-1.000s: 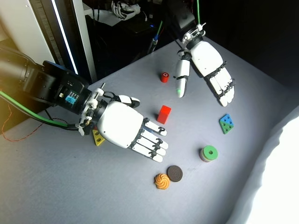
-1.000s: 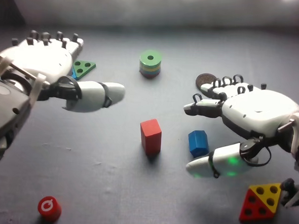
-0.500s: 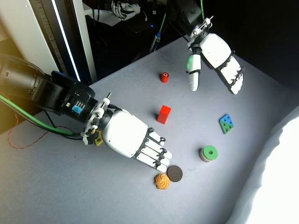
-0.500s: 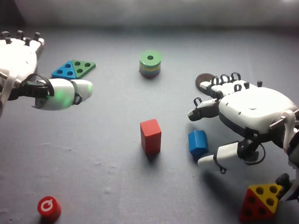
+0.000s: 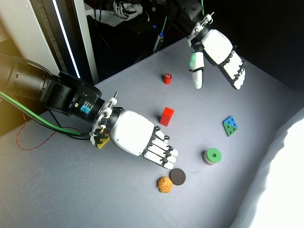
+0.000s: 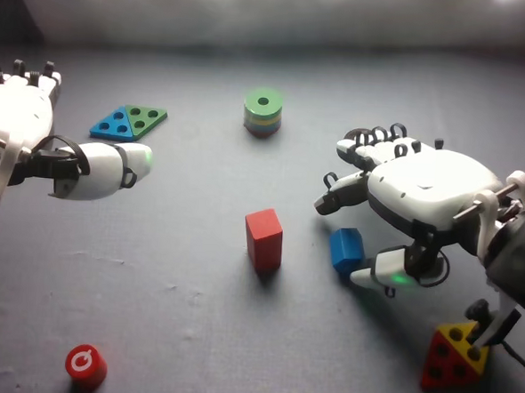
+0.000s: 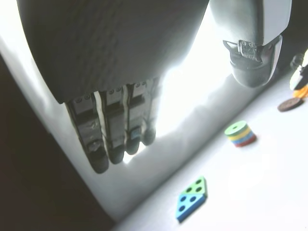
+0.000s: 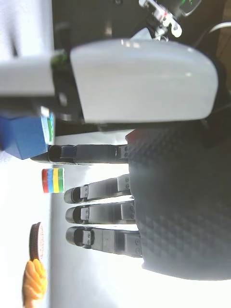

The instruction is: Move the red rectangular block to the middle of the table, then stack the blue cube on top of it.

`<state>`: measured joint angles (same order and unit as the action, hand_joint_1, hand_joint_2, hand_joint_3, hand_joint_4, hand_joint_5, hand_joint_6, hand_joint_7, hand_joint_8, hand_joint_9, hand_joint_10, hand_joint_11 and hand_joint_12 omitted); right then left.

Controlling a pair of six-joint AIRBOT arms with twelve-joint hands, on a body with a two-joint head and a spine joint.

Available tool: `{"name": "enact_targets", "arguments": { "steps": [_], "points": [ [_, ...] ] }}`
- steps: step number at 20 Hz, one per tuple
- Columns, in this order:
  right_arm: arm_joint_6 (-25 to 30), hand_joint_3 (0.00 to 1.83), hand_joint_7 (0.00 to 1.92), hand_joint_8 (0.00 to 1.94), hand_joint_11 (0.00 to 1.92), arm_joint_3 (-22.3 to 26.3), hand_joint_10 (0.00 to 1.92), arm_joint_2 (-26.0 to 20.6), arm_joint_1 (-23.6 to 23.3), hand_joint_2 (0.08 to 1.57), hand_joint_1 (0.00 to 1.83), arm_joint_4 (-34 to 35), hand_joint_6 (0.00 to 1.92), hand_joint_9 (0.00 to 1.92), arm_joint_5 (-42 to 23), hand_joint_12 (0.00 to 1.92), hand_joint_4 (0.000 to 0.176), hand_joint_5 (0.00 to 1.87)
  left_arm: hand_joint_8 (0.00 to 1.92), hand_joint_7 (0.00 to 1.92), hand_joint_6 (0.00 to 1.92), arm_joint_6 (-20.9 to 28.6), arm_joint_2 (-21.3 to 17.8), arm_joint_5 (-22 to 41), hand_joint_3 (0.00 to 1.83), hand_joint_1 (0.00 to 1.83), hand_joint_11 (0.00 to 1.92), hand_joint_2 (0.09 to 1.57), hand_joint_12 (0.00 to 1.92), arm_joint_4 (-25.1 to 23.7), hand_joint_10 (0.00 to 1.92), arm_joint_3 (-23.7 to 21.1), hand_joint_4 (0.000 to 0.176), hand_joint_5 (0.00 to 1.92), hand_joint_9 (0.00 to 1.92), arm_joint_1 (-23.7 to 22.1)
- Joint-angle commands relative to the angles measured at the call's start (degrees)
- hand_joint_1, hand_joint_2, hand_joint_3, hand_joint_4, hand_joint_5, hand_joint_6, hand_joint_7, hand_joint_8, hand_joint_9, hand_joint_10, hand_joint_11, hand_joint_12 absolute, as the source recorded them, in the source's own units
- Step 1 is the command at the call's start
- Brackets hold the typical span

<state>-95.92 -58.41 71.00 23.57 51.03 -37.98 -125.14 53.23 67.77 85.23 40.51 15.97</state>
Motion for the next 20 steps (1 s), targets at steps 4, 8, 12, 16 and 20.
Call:
{"name": "enact_targets", "arguments": {
  "steps": [4,8,12,16,20],
  "points": [
    [0.5,0.41,0.0,0.0,0.0,-0.1,0.0,0.0,-0.8,0.84,1.1,-2.3,0.59,0.0,-4.5,0.0,0.17,0.38,0.0,0.12,0.01,-0.2,-1.0,4.3,0.0,0.03,0.0,1.05,0.37,-4.3,0.01,0.0,0.0,0.1,0.1,0.0],
    [1.4,0.57,0.0,0.0,0.0,-0.1,0.0,0.1,-1.1,0.77,1.12,-2.3,0.67,0.0,-4.2,0.0,0.136,0.3,0.0,0.1,0.01,-0.2,-1.0,4.1,0.01,0.0,0.0,1.07,0.32,-4.4,0.01,0.1,0.0,0.09,0.07,0.1],
    [1.7,0.7,0.0,0.0,0.0,-0.1,0.0,0.1,-1.1,0.73,1.17,-2.3,0.7,0.0,-4.1,0.0,0.123,0.31,0.0,0.13,0.01,-0.2,-1.0,4.1,0.0,0.0,0.0,1.08,0.41,-4.4,0.01,0.1,0.0,0.13,0.1,0.1],
    [1.7,0.7,0.0,0.0,0.0,-0.1,0.0,0.1,-1.1,0.71,1.2,-2.3,0.72,0.0,-4.1,0.0,0.09,0.32,0.0,0.13,0.0,-0.2,-1.0,4.1,0.0,0.0,0.0,1.09,0.4,-4.3,0.0,0.1,0.0,0.12,0.11,0.0],
    [1.8,0.71,0.0,0.0,0.0,-0.1,0.0,0.1,-1.0,0.71,1.17,-2.2,0.71,0.0,-4.1,0.0,0.09,0.28,0.01,0.15,0.01,-0.2,-1.0,4.1,0.0,0.04,0.0,1.08,0.41,-4.0,0.01,-0.1,0.0,0.14,0.12,-0.1]
  ]
}}
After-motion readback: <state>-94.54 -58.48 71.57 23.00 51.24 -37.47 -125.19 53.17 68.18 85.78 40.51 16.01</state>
